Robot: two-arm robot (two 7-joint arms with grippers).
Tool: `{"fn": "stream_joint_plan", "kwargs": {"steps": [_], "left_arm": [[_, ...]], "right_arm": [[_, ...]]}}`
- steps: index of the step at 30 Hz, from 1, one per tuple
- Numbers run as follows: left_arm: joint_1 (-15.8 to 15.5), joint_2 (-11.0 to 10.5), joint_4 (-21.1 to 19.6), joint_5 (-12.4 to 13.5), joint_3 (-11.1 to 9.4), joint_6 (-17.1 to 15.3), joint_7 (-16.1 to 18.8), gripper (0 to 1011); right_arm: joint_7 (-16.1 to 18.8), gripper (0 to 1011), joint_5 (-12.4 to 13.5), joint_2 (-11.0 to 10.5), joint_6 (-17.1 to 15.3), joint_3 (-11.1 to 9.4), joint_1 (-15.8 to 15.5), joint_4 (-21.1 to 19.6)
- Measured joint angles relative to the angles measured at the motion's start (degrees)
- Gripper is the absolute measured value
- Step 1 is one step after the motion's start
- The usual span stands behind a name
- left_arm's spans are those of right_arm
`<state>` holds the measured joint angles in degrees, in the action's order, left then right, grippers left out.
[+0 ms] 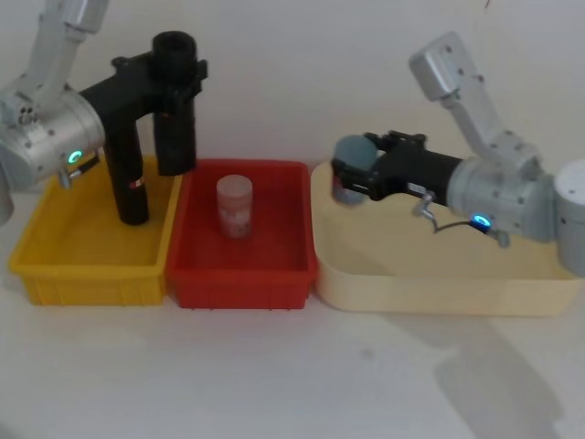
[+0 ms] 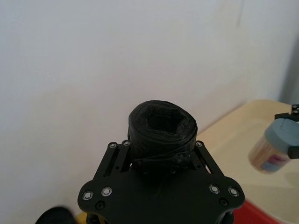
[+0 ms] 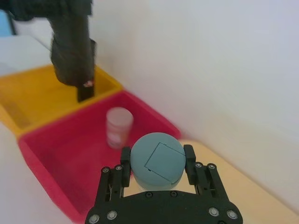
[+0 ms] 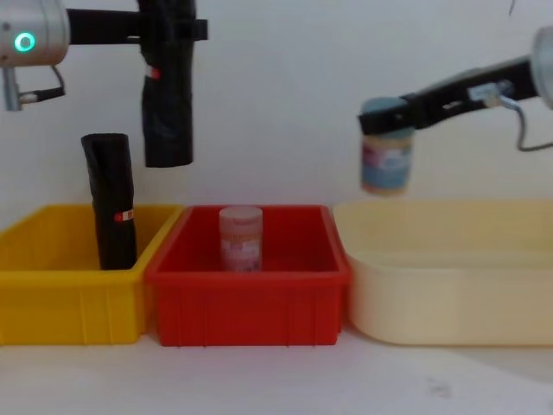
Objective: Pick up the garbage bag with the one hand and transfer it to the other hand.
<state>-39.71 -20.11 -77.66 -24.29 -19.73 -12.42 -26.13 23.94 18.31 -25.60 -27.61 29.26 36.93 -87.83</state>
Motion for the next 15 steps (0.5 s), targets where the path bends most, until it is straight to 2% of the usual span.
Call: {"fn": "stream_joint_plan", "kwargs": {"steps": [6,15], "left_arm": [[-3.24,1.55,3.22,-0.98,-2.04,-0.06,-3.6,390],[-8.27,5.24,10.01,-2.68,-5.01,0.69,-9.24,390]], "right_arm": [[-1.72,647,0.0,-2.93,-2.02,-2.6,-3.0,-2.1],[-2.88,648,-0.2,-4.91,-3.21,-4.68,-4.59,-1.68]]}}
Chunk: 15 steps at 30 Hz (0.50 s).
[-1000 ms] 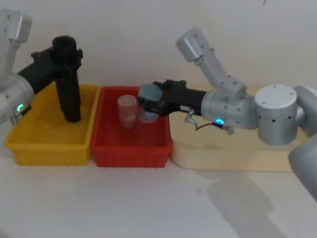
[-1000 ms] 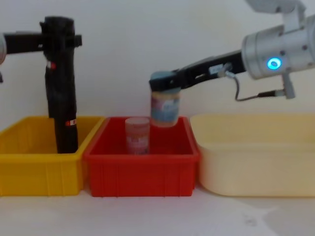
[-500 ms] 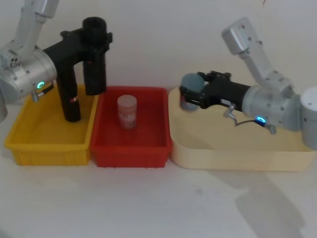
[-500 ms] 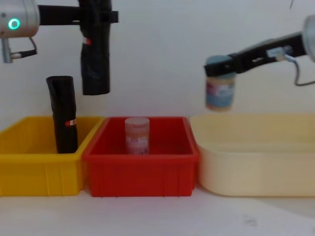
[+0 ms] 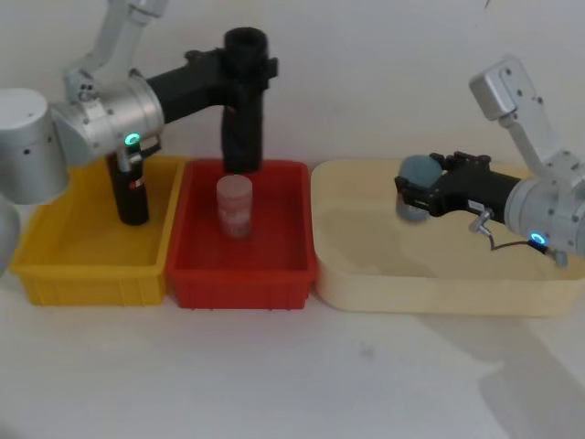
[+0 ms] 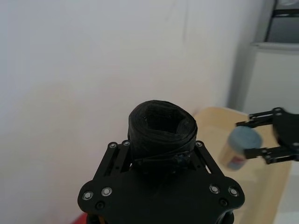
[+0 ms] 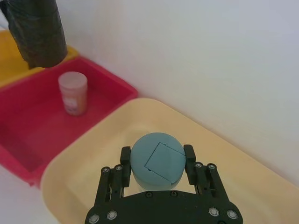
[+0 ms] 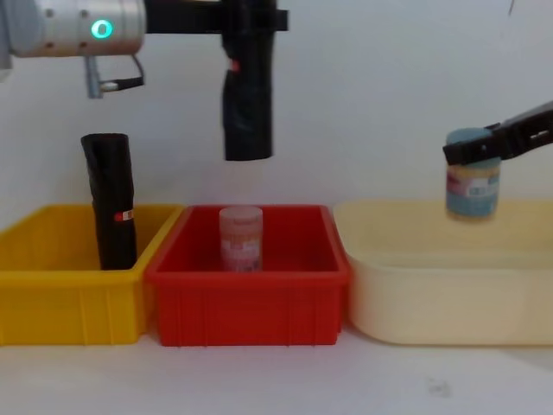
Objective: Pick up the garbage bag with the one hand and transfer it to the other hand.
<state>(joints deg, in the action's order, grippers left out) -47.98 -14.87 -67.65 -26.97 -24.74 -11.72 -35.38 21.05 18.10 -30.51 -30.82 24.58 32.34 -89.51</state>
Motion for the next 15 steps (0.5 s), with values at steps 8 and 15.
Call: {"fn": "stream_joint_plan", "kwargs": {"steps": [8,15], "left_arm": [[-5.67,5.62,10.07,-1.59,-2.63,2.5,-5.61,390],[-13.48,13.08,26.35,-3.56,-4.51,8.52,-11.24,390]], "right_arm": [[-0.4,752,-0.29,-0.62,-0.24,-0.92,-0.4,0.63],[-0.62,942,-0.41,-0.92,-0.36,-1.4,-0.59,0.98]]}}
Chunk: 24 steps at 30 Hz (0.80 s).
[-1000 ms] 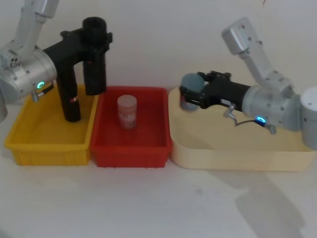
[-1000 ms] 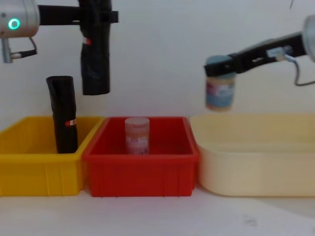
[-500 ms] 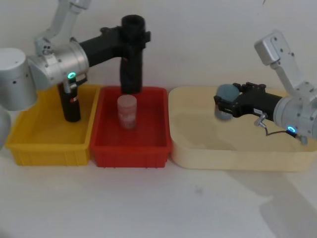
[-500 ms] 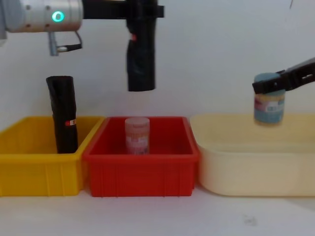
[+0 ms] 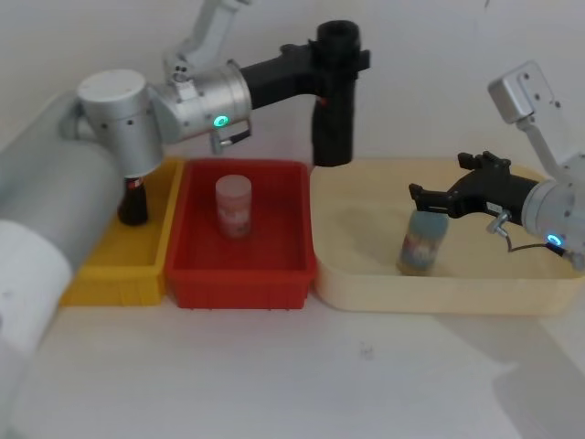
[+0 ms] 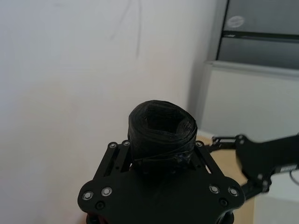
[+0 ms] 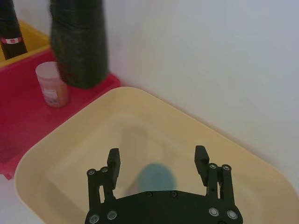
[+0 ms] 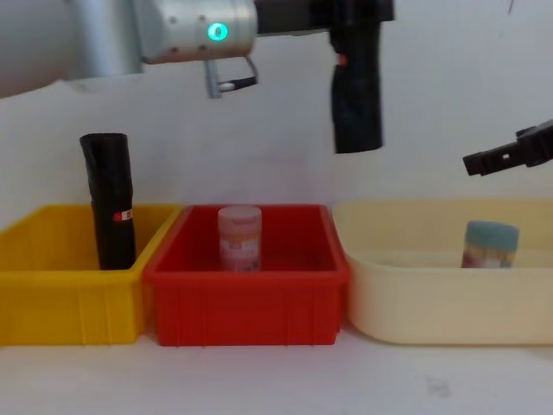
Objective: Pick up the garbage bag with the one hand and transfer it to the other hand.
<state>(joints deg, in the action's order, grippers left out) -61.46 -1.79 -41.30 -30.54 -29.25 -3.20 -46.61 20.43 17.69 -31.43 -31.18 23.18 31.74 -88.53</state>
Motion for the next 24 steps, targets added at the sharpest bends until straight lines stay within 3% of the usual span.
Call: {"fn": "stream_joint_plan", "kwargs": {"steps": [4,9,15,24], "left_arm": [[-4.8,4.09,9.69,-1.42,-1.15,3.67,-2.94,390],[-7.97,7.08,16.83,-2.41,-1.97,6.29,-5.04,390],[-10.71,9.57,22.7,-3.26,-2.69,8.55,-6.84,390],[-12.85,11.43,27.12,-3.93,-3.22,10.23,-8.22,390]], "right_arm": [[-0.05,1000,-0.07,-0.11,-0.04,-0.19,-0.07,0.09],[0.4,1000,-0.09,-0.32,0.38,-0.3,-0.36,-0.33],[1.78,1000,0.25,-0.61,2.9,-0.74,-1.27,-1.67],[2.31,1000,2.21,0.13,7.94,-2.83,-3.53,-3.82]]}}
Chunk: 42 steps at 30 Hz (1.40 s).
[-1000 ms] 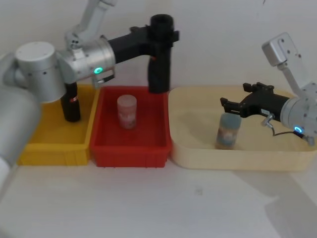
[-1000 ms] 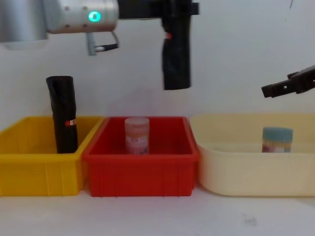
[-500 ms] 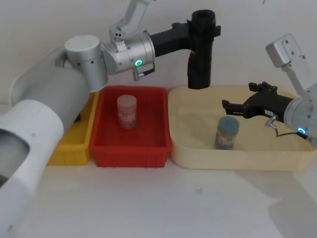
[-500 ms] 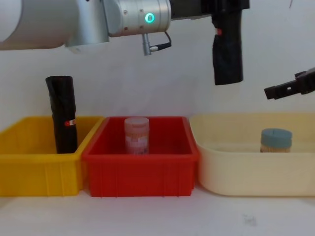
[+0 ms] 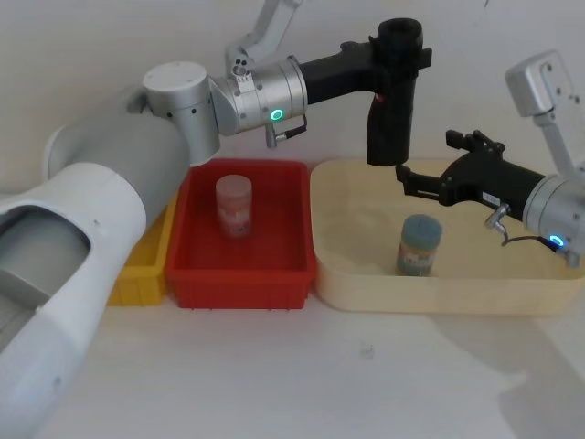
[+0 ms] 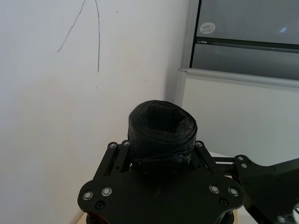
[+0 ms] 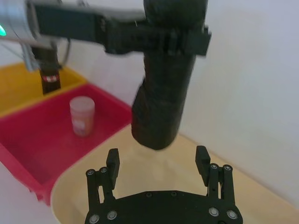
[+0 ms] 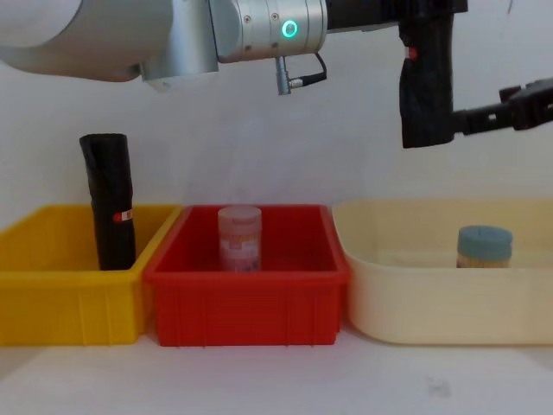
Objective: Pick up the garbage bag with the one hand and transfer it to the other hand.
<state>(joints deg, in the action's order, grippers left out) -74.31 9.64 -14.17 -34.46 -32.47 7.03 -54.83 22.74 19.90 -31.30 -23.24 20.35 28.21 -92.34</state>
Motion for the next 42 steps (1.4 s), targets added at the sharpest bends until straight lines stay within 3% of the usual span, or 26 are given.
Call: {"fn": "stream_joint_plan", "kwargs": {"steps": [7,18,42], "left_arm": [[-1.01,0.89,2.15,-0.31,-0.24,0.82,-0.64,390],[-1.71,1.53,3.63,-0.53,-0.41,1.36,-1.11,390],[-2.12,1.88,4.54,-0.66,-0.52,1.7,-1.36,390]], "right_arm": [[-0.13,1000,2.5,1.68,3.5,-1.94,-1.58,-1.08],[-0.79,1000,5.17,4.23,5.89,-2.73,-1.44,-0.16],[-0.74,1000,8.69,8.99,4.64,-1.19,5.88,9.9]]}}
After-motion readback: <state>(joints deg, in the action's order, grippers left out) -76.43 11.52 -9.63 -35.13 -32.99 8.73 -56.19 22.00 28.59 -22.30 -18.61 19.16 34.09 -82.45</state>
